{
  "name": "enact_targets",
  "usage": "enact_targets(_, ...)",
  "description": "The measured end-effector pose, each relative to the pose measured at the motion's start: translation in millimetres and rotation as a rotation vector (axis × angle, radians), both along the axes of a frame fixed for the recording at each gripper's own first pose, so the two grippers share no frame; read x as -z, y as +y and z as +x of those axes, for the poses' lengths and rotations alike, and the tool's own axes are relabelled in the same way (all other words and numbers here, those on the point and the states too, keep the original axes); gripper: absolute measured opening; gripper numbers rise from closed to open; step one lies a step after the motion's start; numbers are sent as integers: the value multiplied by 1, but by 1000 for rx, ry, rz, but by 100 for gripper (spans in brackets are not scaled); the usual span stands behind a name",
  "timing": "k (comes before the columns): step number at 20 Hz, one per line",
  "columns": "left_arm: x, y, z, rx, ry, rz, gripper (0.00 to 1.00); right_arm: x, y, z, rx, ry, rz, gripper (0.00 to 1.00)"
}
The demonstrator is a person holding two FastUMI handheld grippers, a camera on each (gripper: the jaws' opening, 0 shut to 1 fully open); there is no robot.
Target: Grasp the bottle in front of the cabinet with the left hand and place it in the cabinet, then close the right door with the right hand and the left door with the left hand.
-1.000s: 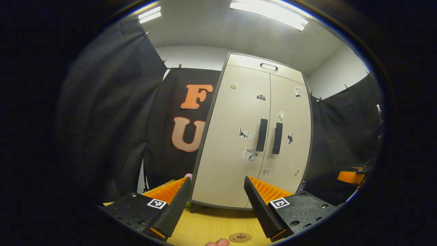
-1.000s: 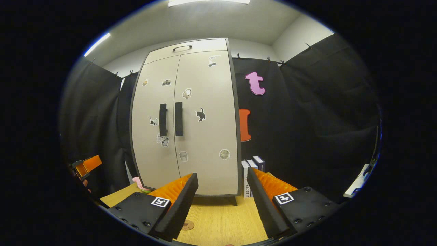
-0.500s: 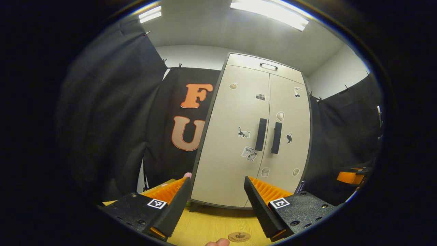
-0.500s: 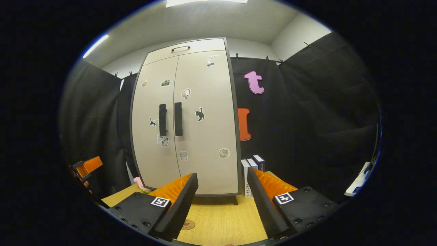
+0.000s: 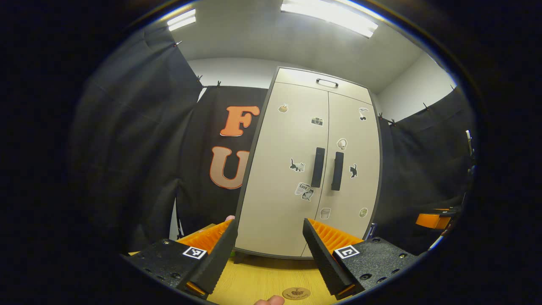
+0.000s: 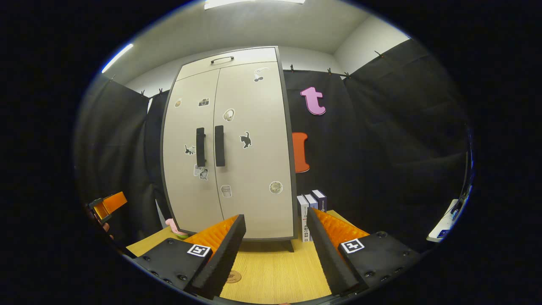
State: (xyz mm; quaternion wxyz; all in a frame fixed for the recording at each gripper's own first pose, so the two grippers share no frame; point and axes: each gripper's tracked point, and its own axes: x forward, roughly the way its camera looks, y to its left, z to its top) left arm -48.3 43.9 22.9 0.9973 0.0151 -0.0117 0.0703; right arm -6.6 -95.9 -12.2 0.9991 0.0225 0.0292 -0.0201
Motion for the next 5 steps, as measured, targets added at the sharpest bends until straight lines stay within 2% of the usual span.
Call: enact_targets(5, 1, -1, -3, -1, -2, -8, 94, -1, -4, -4, 6, -2, 0, 95)
